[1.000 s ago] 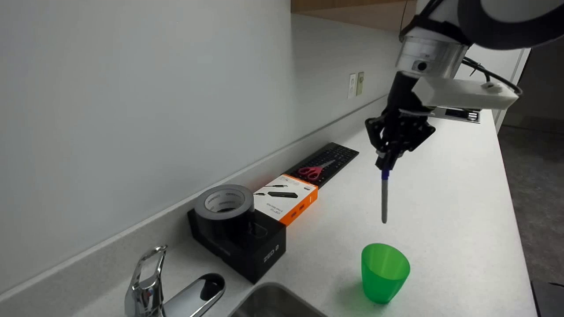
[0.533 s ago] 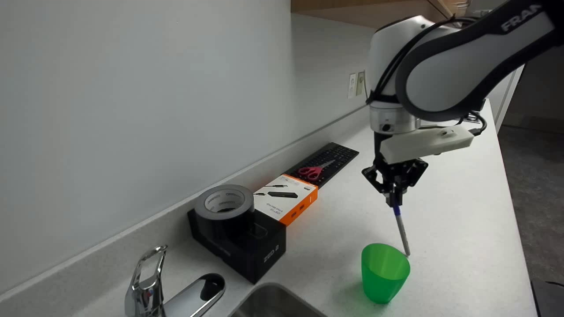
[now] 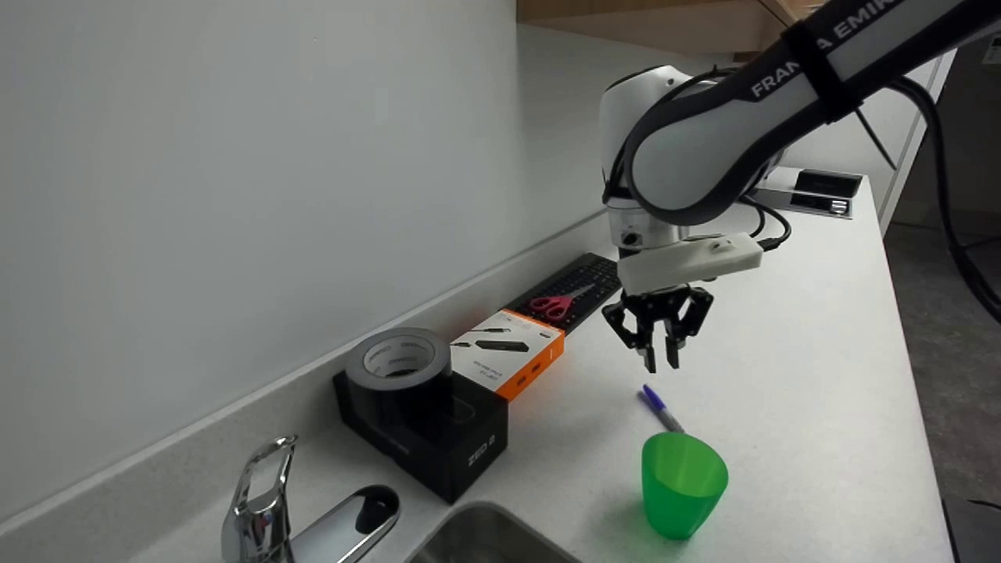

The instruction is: Take the pen out of the cup and put it on the counter

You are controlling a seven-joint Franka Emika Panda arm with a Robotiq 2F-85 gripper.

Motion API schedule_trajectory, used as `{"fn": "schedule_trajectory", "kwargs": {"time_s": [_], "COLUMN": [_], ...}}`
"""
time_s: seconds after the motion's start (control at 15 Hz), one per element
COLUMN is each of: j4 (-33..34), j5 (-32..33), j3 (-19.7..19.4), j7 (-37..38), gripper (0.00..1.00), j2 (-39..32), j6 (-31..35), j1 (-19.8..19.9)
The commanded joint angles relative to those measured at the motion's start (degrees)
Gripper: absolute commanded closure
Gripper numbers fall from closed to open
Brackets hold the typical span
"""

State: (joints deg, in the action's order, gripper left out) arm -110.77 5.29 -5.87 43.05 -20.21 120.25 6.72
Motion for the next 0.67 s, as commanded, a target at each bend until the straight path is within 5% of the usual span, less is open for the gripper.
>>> {"fn": "schedule_trajectory", "kwargs": {"time_s": [0.0,0.33,0.6], "j4": [4.37,6.40,7.05], "j5": [-3.17,-5.45,-6.01], "j3": [-1.26,-1.32,-1.32], "j7": [0.22,-0.09,-0.26], "gripper": [0.37,0.01,0.00], "j2": [-2.11,-2.31,-1.97], "j6": [-1.49,-1.63,-1.72], "j1": [-1.27,-1.17,-1.13]}}
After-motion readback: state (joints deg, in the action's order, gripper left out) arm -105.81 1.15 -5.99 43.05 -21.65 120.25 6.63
